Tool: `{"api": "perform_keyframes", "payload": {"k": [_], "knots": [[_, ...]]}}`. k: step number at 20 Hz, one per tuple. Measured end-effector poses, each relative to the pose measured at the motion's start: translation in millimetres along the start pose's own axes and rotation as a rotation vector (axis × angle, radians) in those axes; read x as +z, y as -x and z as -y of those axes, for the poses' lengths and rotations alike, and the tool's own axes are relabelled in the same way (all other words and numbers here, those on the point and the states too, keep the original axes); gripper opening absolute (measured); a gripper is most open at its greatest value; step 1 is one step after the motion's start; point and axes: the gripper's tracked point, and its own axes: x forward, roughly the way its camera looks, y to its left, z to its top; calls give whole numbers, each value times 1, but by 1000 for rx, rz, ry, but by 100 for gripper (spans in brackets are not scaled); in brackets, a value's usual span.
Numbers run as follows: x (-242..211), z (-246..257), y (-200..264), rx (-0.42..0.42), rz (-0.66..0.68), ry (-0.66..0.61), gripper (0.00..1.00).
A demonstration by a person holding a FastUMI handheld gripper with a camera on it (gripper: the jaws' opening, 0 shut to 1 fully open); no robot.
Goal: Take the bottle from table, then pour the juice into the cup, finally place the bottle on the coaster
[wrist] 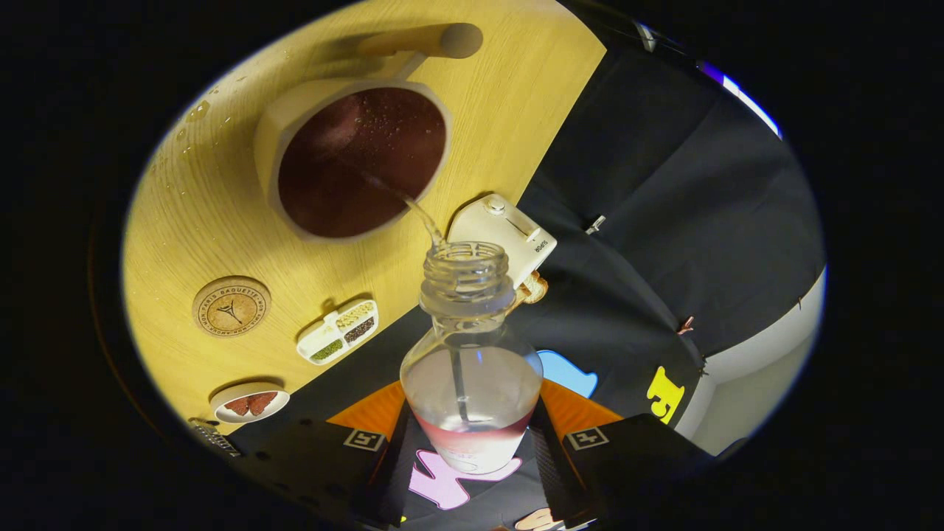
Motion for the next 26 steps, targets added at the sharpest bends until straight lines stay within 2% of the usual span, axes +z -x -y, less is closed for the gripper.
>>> {"api": "perform_keyframes", "payload": {"k": [18,21,26], "knots": [[-7,-10,5,26,-22,-63,73],[-12,-11,12,28,-42,-126,73],[-19,7,30,5,-89,-334,74]]}}
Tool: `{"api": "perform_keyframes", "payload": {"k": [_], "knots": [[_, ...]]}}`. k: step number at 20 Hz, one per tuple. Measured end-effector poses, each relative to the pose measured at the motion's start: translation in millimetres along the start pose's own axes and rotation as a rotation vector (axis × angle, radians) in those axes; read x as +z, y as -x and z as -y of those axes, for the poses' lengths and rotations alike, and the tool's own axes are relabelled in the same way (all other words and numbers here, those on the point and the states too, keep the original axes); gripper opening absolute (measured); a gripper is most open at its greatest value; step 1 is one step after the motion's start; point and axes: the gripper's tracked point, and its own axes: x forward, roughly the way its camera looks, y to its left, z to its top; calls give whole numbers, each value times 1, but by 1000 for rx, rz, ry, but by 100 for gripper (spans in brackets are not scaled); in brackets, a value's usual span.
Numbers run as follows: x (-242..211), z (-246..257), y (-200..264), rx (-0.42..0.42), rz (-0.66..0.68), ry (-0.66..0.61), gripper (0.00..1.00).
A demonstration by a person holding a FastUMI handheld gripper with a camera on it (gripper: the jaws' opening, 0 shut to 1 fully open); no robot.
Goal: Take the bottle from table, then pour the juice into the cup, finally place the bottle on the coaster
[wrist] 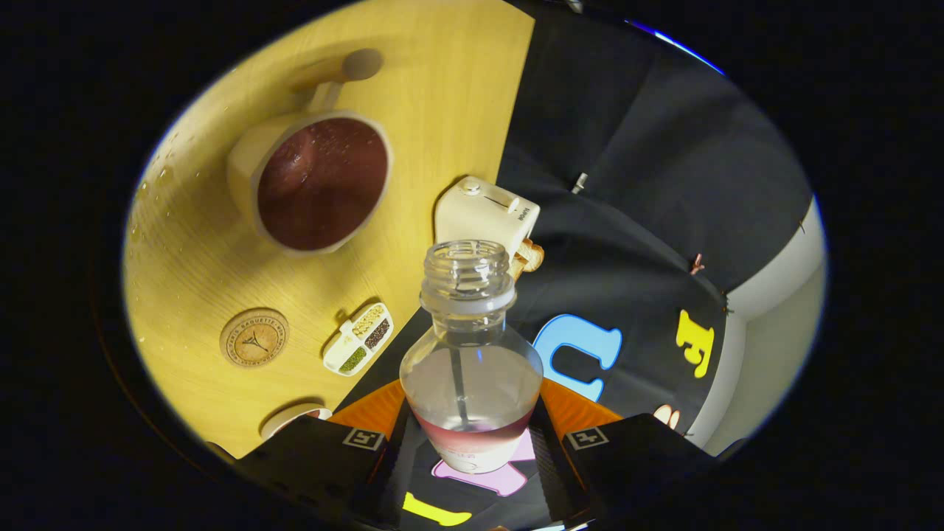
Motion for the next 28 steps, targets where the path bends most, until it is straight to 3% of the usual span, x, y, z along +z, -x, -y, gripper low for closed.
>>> {"api": "perform_keyframes", "payload": {"k": [6,11,16,21,24,28], "knots": [[-32,42,10,-32,-122,-414,74],[-77,53,15,-19,-250,-854,74],[-100,25,17,-10,-275,-1224,74],[-93,-28,1,39,-277,-1567,74],[-86,-46,-10,30,-223,-1662,74],[-70,-84,-17,82,-213,-1822,75]]}}
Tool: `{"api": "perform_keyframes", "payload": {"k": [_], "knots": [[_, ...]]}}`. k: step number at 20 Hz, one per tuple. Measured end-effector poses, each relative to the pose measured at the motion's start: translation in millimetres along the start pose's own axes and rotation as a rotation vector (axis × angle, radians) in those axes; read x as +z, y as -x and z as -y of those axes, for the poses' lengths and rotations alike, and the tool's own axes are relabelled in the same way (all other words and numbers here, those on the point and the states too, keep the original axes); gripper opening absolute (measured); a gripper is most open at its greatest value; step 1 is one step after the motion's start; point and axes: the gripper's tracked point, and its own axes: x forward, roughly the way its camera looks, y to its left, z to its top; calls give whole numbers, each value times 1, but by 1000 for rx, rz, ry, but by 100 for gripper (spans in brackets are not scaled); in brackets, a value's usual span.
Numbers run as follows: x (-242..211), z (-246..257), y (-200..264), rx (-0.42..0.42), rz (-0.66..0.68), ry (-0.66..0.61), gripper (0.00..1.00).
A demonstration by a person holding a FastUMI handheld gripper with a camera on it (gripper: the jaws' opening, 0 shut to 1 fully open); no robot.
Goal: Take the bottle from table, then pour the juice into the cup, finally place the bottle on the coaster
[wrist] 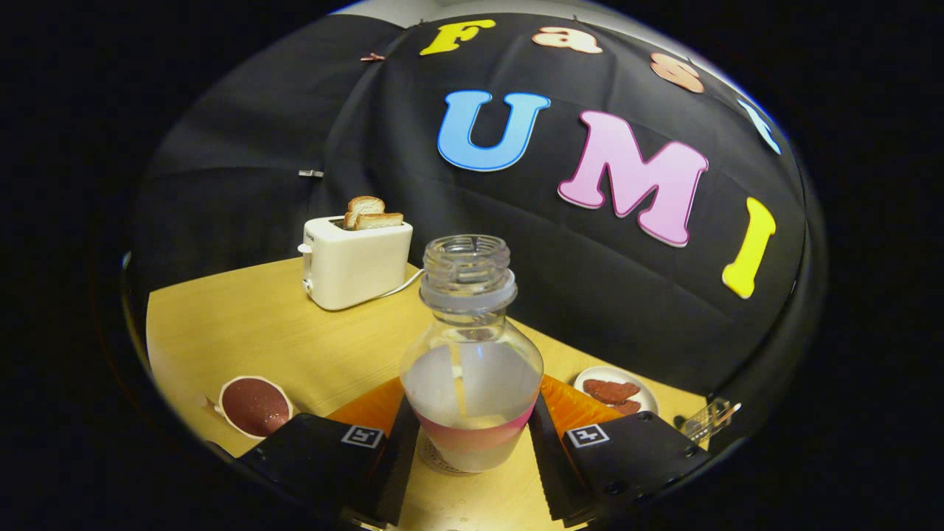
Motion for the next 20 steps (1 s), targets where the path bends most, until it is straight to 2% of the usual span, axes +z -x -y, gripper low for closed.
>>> {"api": "perform_keyframes", "payload": {"k": [3,8,20], "knots": [[-12,6,-14,-11,11,-99,75],[-29,11,-28,-27,19,-186,75],[-49,27,-38,-97,24,-193,77]]}}
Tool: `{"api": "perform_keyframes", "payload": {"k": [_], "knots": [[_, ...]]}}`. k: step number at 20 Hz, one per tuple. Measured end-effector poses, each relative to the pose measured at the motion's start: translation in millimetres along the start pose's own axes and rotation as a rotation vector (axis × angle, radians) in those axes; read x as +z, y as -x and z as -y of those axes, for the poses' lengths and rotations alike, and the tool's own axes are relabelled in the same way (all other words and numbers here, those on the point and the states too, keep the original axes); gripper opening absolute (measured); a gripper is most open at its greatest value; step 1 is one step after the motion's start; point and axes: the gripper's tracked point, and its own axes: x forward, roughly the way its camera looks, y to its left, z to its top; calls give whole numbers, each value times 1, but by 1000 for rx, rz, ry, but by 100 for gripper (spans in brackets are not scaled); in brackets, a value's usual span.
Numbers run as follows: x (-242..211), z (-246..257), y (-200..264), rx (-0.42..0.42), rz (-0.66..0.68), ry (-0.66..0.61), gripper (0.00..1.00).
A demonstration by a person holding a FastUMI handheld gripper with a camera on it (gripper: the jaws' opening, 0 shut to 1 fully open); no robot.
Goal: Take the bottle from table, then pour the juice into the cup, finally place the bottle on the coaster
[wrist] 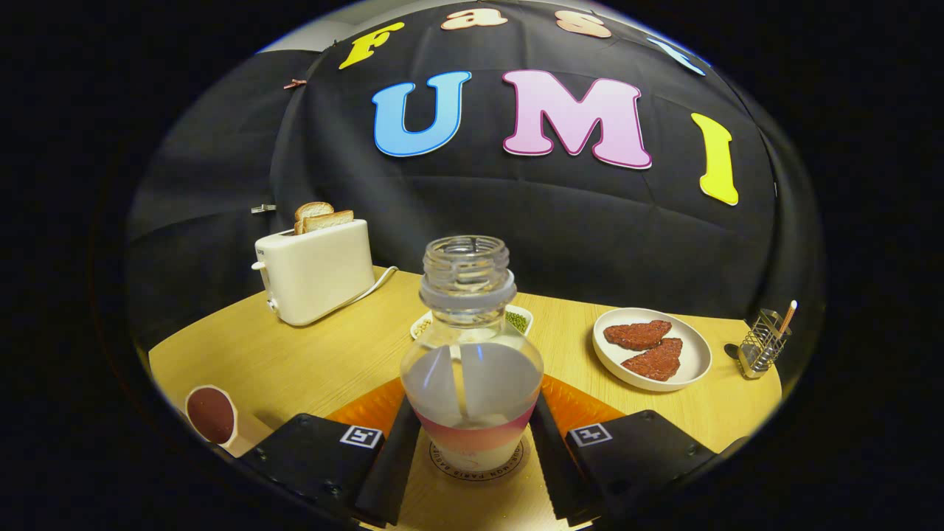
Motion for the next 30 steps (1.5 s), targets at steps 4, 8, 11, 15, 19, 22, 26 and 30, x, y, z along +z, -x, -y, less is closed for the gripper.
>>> {"api": "perform_keyframes", "payload": {"k": [4,8,11,15,19,22,26,30], "knots": [[-4,-3,0,14,-26,-33,79],[-1,-2,8,16,-40,-54,99],[7,-5,16,23,-32,-52,100],[6,-6,32,31,-74,-58,100],[10,-2,47,37,-78,-76,100],[6,0,57,36,-106,-88,100],[6,-6,86,60,-112,-108,100],[7,8,140,12,-54,-47,100]]}}
